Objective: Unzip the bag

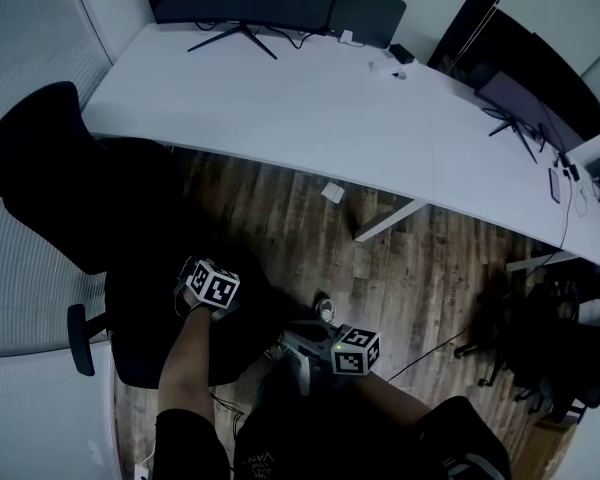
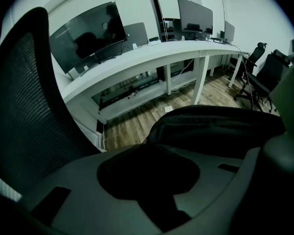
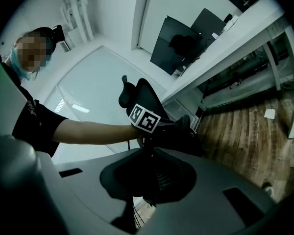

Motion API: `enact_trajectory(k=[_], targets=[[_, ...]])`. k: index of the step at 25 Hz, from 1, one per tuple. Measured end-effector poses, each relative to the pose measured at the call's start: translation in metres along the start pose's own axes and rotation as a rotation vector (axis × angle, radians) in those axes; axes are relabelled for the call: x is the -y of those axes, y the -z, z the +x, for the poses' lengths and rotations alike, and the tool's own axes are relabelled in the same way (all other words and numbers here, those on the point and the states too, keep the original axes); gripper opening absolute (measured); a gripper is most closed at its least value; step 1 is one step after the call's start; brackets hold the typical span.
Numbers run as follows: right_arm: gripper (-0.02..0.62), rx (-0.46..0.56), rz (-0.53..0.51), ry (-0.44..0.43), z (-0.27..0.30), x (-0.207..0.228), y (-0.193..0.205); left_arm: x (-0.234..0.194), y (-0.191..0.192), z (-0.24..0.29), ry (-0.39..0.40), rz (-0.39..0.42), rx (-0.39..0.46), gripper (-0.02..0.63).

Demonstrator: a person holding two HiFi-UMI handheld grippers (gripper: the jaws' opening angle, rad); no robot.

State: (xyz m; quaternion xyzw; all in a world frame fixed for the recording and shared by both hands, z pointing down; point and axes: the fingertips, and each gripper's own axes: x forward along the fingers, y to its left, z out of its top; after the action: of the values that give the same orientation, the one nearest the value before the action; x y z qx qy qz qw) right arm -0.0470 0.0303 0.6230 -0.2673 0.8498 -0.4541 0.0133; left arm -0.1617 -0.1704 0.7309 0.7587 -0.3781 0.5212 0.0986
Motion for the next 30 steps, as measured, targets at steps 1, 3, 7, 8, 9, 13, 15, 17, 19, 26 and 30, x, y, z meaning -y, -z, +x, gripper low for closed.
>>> enact_trajectory(k=[1, 3, 7, 8, 9, 13, 15, 17, 19, 26, 30], targets=[[0.049, 0.002, -0.001, 0.004, -0.001, 0.000, 0.000, 0.000, 0.000, -0.001, -0.003, -0.004, 0.004, 0.086], [0.049, 0.004, -0.005, 0.016, -0.004, 0.000, 0.001, 0.002, -0.001, -0.006, -0.011, -0.014, 0.015, 0.097], [0.049, 0.006, -0.018, 0.031, -0.017, -0.004, 0.000, 0.005, -0.004, -0.023, -0.025, -0.050, 0.037, 0.178], [0.049, 0.011, -0.020, 0.033, -0.020, -0.004, -0.002, 0.006, -0.004, -0.027, -0.029, -0.055, 0.041, 0.192], [0.051, 0.016, -0.022, 0.035, -0.022, -0.004, -0.003, 0.007, -0.004, -0.031, -0.033, -0.060, 0.046, 0.204], [0.144, 0.018, -0.041, 0.035, -0.037, -0.012, -0.007, 0.013, -0.009, -0.054, -0.071, -0.090, 0.086, 0.238], [0.144, 0.023, -0.055, 0.031, -0.048, -0.018, -0.008, 0.016, -0.016, -0.070, -0.110, -0.097, 0.117, 0.245], [0.144, 0.032, -0.066, 0.026, -0.059, -0.025, -0.010, 0.020, -0.024, -0.088, -0.147, -0.108, 0.155, 0.245], [0.144, 0.042, -0.077, 0.017, -0.070, -0.032, -0.011, 0.025, -0.031, -0.105, -0.166, -0.124, 0.186, 0.245], [0.144, 0.063, -0.129, -0.004, -0.105, -0.052, -0.010, 0.065, -0.045, -0.170, -0.203, -0.154, 0.308, 0.245], [0.144, 0.059, -0.159, -0.010, -0.122, -0.068, -0.005, 0.090, -0.038, -0.209, -0.222, -0.176, 0.356, 0.244]])
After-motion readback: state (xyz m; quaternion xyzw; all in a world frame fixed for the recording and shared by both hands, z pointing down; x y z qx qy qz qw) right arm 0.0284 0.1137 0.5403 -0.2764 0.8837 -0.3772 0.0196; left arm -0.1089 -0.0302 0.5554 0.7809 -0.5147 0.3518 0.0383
